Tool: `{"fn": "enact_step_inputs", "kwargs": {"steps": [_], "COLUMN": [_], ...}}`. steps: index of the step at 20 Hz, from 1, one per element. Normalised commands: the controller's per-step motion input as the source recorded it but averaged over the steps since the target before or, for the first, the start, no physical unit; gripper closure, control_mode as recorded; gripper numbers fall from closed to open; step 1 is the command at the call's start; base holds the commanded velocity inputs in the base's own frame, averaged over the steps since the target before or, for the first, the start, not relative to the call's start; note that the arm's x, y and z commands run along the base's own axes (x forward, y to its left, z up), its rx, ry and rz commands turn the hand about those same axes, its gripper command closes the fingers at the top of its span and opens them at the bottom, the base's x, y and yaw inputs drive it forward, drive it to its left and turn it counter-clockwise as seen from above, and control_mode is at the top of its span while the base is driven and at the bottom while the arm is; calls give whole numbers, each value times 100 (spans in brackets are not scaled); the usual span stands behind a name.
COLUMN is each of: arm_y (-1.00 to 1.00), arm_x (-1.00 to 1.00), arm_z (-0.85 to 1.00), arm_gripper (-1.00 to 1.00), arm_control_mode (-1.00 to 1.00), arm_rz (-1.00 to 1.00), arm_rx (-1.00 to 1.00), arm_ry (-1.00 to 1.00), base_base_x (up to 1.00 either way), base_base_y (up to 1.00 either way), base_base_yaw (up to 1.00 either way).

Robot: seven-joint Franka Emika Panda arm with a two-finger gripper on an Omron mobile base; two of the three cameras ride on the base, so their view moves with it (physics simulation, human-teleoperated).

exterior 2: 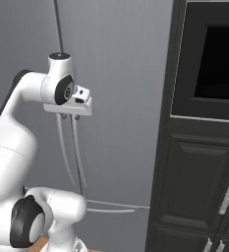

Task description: Retrieve the butter from the fridge and place it on a plate on the dining table. Then retrieve the butter knife by the fridge and place it near the plate.

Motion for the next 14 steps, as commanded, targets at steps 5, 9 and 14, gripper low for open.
{"fn": "enact_step_inputs", "kwargs": {"steps": [5, 9, 14], "arm_y": [0, 0, 0], "arm_x": [-31, -11, 0], "arm_z": [-22, -26, 0], "arm_gripper": [-100, -100, -100], "arm_control_mode": [-100, 100, 100], "arm_rz": [0, 0, 0], "arm_rx": [0, 0, 0], "arm_ry": [-4, -5, 0], "base_base_x": [0, -5, -50], "base_base_y": [0, 0, 0], "base_base_yaw": [0, 0, 0]}}
